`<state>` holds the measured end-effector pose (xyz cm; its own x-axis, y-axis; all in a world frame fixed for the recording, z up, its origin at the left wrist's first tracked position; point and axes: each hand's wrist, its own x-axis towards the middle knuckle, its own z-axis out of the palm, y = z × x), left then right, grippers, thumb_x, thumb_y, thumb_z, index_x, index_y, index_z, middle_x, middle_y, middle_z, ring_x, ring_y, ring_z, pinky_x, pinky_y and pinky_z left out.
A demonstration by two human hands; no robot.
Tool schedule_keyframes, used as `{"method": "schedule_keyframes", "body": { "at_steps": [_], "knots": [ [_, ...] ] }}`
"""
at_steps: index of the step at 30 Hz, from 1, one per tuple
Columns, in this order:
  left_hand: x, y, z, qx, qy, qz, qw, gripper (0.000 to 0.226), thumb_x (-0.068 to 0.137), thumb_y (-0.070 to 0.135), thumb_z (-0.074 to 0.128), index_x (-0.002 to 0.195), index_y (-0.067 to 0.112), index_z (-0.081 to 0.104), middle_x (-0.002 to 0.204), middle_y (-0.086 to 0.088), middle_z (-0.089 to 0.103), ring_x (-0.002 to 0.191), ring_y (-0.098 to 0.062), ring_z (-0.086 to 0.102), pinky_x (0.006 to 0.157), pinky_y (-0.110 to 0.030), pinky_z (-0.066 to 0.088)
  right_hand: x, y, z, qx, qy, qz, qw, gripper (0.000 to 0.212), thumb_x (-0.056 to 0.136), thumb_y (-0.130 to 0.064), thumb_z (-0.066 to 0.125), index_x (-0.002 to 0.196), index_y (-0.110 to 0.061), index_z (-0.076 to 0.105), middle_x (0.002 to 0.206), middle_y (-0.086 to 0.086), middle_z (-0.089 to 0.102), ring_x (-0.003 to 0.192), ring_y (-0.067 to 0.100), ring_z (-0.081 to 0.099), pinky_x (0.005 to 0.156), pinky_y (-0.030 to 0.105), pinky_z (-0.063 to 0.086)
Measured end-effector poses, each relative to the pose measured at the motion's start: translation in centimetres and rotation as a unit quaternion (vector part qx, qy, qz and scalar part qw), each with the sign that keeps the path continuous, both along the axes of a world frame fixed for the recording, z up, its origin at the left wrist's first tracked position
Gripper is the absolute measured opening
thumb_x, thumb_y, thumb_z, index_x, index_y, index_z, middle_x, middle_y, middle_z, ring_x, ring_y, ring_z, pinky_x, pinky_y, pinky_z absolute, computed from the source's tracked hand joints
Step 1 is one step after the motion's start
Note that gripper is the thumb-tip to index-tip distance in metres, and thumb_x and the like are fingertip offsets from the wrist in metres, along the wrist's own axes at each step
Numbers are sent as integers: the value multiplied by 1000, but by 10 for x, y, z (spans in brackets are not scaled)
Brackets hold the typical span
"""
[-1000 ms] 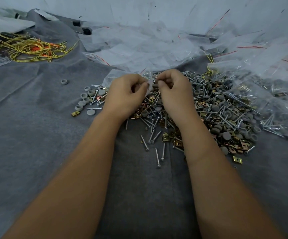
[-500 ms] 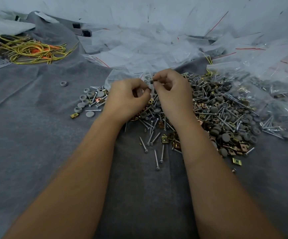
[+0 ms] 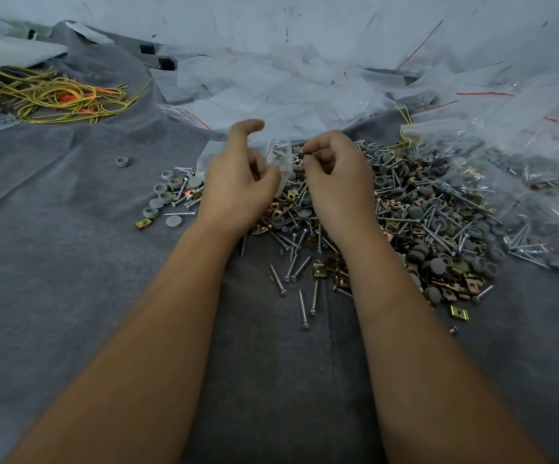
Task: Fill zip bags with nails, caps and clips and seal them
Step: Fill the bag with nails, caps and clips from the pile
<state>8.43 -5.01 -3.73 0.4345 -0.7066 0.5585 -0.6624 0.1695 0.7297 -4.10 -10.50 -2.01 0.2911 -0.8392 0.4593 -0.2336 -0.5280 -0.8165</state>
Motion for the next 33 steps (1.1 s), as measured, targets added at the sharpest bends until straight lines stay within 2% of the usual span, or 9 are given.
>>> {"method": "schedule_keyframes", "body": {
  "at_steps": [4, 10, 17, 19, 21, 22, 24, 27, 33],
  "knots": [
    [4, -6, -3, 9, 58, 34, 998, 24, 92, 14, 56, 113, 18, 66, 55, 8, 52, 52, -3, 48, 59, -30, 46, -1, 0, 1, -9, -3, 0, 1000, 15, 90, -8, 59, 87, -23, 60, 76, -12, 58, 73, 4, 56, 62, 17, 45],
    [1, -3, -3, -5, 33, 12, 999, 21, 92, 21, 53, 104, 23, 70, 50, 18, 51, 46, -1, 45, 47, -13, 32, 3, 4, 2, -55, 8, 22, 998, 16, 85, -14, 66, 87, -30, 65, 103, -2, 59, 92, 9, 59, 75, 15, 43],
    [-3, -1, -1, -29, 29, 2, 999, 18, 93, 23, 52, 100, 28, 68, 50, 18, 49, 47, -2, 45, 48, -11, 31, 4, 0, -2, -59, 74, 19, 995, 21, 90, -17, 63, 106, -27, 73, 105, -4, 66, 91, 7, 60, 84, 27, 50],
    [-2, 0, -1, -31, 26, 23, 999, 18, 92, 22, 51, 100, 28, 67, 49, 17, 49, 46, -4, 46, 50, -16, 38, 3, 1, -2, -60, 51, 15, 997, 23, 93, -18, 60, 112, -26, 72, 106, -4, 68, 94, 6, 61, 86, 27, 51],
    [0, 1, 1, -43, 43, 66, 996, 22, 92, 23, 49, 102, 25, 69, 49, 10, 48, 45, -10, 48, 53, -32, 49, 3, 3, -1, -53, 23, 12, 998, 24, 94, -20, 58, 114, -28, 70, 102, -2, 67, 89, 9, 62, 82, 32, 53],
    [2, 2, 3, -58, 48, 94, 993, 25, 92, 24, 48, 105, 23, 69, 49, 8, 46, 46, -14, 48, 53, -38, 50, 3, 3, 0, -49, 17, 12, 999, 25, 94, -20, 57, 114, -29, 69, 100, -2, 66, 86, 11, 61, 79, 36, 54],
    [6, 6, 7, -102, 38, 157, 981, 27, 94, 24, 47, 109, 20, 70, 51, 9, 43, 49, -11, 42, 54, -38, 47, 3, 4, 0, -44, 26, 21, 998, 25, 94, -19, 56, 114, -29, 66, 98, -4, 65, 81, 13, 60, 73, 40, 55],
    [14, 11, 12, -141, 33, 212, 966, 28, 96, 21, 47, 111, 16, 70, 54, 12, 42, 55, -11, 42, 56, -32, 38, 3, 5, -1, -43, 80, 57, 994, 25, 91, -14, 58, 107, -30, 67, 91, -11, 61, 77, 7, 58, 70, 36, 55],
    [15, 6, 6, -70, 63, 188, 978, 28, 95, 19, 48, 113, 18, 69, 55, 10, 45, 51, -4, 44, 55, -25, 36, 7, 14, 3, -105, 261, 138, 950, 23, 76, -8, 62, 81, -25, 77, 90, -1, 59, 95, 20, 54, 86, 37, 46]
  ]
}}
